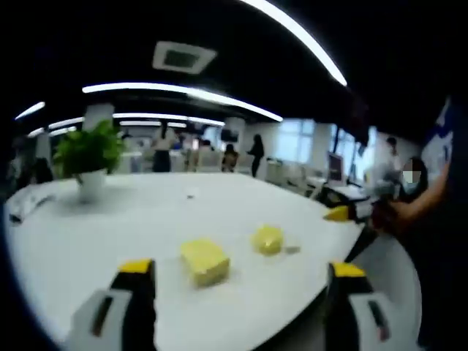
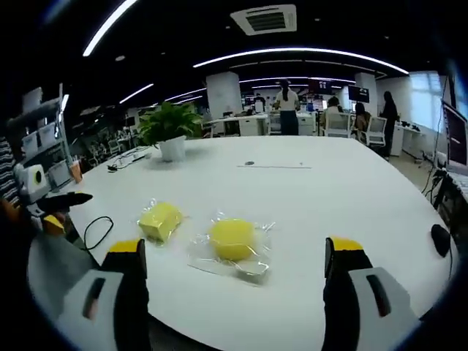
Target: Compare the silicone blocks by pressing each to a similar depth, holding the contact briefly, and releasing to observe deformation and rebound differences across the visible hardness samples.
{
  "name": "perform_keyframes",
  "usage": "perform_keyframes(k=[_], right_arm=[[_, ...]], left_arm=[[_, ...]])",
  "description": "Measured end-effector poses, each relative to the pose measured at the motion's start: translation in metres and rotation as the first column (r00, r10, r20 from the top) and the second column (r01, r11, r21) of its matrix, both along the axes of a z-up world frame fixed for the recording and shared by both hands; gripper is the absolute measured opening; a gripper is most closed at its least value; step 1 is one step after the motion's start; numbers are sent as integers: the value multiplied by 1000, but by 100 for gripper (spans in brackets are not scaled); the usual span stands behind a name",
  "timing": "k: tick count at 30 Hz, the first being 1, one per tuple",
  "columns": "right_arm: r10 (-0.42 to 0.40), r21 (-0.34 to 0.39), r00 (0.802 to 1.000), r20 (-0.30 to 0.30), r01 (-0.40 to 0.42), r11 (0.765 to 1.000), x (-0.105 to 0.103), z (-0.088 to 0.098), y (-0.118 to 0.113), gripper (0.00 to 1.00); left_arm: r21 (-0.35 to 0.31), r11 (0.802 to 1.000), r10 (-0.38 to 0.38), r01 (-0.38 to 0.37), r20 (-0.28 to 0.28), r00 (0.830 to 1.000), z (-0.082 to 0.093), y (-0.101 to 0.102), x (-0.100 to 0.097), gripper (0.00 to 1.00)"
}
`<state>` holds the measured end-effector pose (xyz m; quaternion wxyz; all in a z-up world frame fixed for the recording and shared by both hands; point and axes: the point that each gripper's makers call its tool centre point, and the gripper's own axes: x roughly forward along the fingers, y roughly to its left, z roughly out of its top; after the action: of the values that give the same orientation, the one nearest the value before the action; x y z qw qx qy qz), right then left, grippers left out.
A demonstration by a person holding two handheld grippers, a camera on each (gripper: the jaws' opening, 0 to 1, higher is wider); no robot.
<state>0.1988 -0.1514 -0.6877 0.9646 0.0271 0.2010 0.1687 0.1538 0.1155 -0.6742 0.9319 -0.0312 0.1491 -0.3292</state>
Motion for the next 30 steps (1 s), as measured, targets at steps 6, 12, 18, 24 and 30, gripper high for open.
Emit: perform_keyframes(k=[6, 12, 18, 24, 30], right_arm=[[105, 5, 995, -1, -105, 994, -3, 9, 0, 96], [117, -31, 993, -8, -117, 993, 6, 9, -31, 96], [98, -28, 995, -10, -98, 995, 2, 15, -53, 96], [73, -20, 997, -29, -73, 997, -3, 5, -63, 96], [88, -27, 995, -49, -90, 996, -1, 0, -58, 96]], left_arm=[[1, 1000, 10, -10, -5, 1000, 10, 37, 15, 100], [47, 999, 11, -11, 10, 1000, 29, 84, 58, 100], [46, 996, 72, -72, -8, 997, 30, 111, 70, 100], [45, 994, 96, -95, -23, 995, 20, 121, 68, 100], [62, 992, 112, -108, -67, 991, 5, 129, 67, 100]])
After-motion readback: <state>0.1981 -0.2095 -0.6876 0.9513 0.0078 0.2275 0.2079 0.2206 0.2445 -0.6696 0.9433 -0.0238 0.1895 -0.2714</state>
